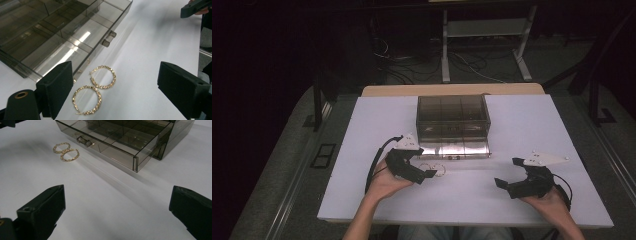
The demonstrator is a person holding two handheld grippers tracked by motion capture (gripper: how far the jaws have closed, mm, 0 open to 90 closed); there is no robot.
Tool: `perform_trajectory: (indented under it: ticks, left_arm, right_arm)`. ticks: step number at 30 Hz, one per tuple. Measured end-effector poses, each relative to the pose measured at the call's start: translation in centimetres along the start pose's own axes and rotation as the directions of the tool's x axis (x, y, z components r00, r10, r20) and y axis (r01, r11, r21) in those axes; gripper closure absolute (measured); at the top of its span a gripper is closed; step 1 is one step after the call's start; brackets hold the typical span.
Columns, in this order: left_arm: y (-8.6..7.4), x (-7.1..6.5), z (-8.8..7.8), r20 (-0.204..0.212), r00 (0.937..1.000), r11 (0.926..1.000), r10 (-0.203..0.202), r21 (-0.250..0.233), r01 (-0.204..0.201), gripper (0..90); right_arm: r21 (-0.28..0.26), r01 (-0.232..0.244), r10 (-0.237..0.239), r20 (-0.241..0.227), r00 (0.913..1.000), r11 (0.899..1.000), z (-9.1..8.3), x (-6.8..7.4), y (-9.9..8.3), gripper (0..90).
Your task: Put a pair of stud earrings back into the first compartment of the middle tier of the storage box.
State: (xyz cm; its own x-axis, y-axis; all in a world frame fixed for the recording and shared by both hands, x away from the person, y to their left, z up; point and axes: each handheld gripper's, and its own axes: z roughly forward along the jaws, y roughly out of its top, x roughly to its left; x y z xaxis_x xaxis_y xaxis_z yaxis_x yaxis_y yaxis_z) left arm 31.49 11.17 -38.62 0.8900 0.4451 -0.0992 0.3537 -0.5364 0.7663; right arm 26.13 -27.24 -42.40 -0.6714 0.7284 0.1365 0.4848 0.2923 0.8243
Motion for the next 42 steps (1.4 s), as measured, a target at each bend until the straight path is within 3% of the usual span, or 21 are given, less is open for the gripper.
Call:
perform_trajectory:
  ticks: [18,37,42]
  left_arm:
    - [-1.8,-0.6,0.6,-0.024,0.9995,0.9998,0.021,-0.001,-0.021,14.9]
    - [-3.7,-0.4,2.5,-0.001,0.9998,0.9959,0.021,0.088,-0.021,21.4]
    - [-3.9,-0.2,2.7,0.002,0.9996,0.9941,0.028,0.104,-0.028,26.8]
  right_arm:
    - [-0.005,0.004,-0.004,0.001,1.0,1.0,-0.1,0.0,0.1,0.0]
    - [0.0,0.01,-0.01,-0.003,0.9999,1.0,0.0,0.0,0.1,0.0]
    - [0.001,0.01,-0.01,-0.002,0.9999,1.0,0.0,0.1,0.1,0.0]
